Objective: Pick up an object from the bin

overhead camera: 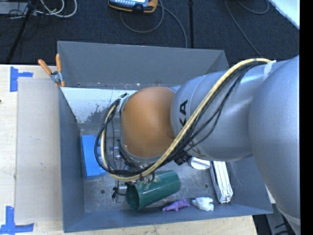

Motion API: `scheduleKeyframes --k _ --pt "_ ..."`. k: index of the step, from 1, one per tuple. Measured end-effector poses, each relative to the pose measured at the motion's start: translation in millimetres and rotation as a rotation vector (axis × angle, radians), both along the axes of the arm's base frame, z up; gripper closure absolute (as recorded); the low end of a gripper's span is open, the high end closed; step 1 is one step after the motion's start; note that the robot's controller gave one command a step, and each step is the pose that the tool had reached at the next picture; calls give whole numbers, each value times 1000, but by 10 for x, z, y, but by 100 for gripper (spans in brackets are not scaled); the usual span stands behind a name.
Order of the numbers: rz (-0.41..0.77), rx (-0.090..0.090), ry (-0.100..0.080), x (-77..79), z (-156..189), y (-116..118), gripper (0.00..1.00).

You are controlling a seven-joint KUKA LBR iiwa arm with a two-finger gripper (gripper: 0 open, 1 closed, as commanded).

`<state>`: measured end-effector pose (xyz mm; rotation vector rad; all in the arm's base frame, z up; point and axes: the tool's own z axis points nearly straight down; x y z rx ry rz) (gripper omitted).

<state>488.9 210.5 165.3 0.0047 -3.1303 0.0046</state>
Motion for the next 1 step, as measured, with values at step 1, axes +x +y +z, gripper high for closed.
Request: scheduleKeyframes --k 1 --pt "-4 2 -8 20 44 -9 0"
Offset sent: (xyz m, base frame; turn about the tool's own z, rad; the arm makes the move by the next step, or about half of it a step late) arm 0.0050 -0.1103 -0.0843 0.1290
